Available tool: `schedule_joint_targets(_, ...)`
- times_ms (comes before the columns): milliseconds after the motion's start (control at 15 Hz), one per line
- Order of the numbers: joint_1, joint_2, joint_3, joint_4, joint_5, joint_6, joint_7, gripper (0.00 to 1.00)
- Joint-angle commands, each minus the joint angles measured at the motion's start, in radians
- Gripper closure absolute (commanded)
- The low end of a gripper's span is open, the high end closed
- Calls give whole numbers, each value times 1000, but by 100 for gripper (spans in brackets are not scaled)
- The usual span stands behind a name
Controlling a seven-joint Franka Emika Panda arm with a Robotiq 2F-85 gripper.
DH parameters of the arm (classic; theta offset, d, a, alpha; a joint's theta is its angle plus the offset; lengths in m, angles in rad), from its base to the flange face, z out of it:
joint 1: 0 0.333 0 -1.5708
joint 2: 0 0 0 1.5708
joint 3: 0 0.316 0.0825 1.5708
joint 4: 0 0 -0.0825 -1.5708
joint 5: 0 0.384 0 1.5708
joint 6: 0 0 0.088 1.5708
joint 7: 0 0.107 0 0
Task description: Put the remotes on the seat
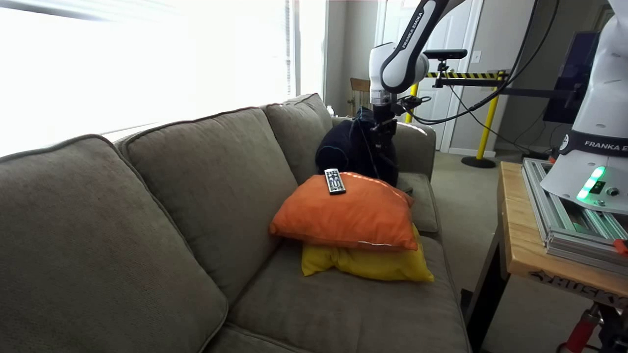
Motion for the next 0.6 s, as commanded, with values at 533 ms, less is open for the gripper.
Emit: schedule_joint_targets(533,-46,-25,55,-17,11,8,-34,16)
